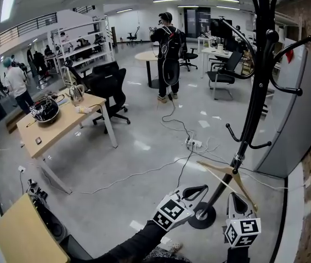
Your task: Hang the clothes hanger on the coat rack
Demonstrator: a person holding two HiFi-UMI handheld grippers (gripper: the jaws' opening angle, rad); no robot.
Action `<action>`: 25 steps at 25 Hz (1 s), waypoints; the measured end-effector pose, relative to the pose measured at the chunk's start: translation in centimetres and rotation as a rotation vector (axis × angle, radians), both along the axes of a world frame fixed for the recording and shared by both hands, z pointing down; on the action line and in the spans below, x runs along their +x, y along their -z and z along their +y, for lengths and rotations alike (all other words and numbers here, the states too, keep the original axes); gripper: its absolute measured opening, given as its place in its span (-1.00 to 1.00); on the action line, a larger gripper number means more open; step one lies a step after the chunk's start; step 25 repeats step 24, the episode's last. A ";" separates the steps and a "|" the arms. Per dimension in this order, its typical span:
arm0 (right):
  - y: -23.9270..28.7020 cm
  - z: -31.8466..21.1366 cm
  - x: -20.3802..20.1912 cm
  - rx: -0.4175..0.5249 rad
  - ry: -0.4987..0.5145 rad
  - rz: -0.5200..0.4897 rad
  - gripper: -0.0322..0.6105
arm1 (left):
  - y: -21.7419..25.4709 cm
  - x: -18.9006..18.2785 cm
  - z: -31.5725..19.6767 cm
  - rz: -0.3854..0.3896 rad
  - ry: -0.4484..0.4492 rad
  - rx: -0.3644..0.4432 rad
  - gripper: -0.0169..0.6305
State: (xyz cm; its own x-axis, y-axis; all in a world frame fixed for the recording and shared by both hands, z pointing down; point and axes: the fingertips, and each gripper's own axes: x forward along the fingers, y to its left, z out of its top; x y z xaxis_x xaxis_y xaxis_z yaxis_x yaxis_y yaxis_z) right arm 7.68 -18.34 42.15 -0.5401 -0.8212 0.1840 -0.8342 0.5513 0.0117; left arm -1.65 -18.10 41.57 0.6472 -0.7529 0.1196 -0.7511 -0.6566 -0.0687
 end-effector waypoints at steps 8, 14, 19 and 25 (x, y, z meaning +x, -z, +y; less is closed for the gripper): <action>0.2 0.1 0.5 0.000 -0.006 0.012 -0.87 | 0.1 0.8 0.3 -0.004 -0.006 -0.003 -0.93; -0.1 0.0 0.2 0.000 0.001 0.008 -0.87 | -0.2 0.8 0.3 -0.003 -0.007 -0.002 -0.93; -0.1 0.1 0.1 0.000 -0.001 0.000 -0.87 | -0.3 0.7 0.4 0.001 -0.001 -0.003 -0.93; 0.2 0.2 -0.9 0.014 0.017 -0.011 -0.87 | -0.1 -0.8 0.5 -0.002 0.029 0.011 -0.93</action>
